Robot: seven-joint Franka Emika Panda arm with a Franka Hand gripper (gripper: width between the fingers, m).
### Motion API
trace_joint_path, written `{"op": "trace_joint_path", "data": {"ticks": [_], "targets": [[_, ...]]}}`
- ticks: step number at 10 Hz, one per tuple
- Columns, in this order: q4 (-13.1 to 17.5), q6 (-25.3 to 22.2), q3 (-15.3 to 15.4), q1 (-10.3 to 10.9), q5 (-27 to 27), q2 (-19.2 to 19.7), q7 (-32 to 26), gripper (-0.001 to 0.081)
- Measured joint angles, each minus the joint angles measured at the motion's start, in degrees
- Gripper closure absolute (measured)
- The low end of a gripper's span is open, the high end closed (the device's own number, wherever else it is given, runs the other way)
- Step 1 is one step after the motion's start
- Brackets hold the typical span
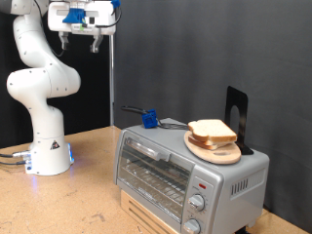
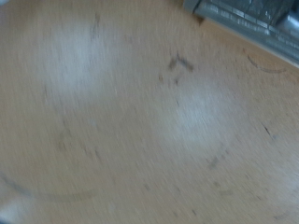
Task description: Make a piece of toast with the oven
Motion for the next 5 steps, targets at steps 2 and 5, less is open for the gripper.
{"op": "trace_joint_path", "data": {"ticks": [2,5], "targets": [[-1.23,2.06,-0.21,0.23,-1.09,-0.01,-2.38,-0.0002],[-1.06,5.68,-4.06,4.43,0.11,-0.8,-21.14,-0.0002]]}}
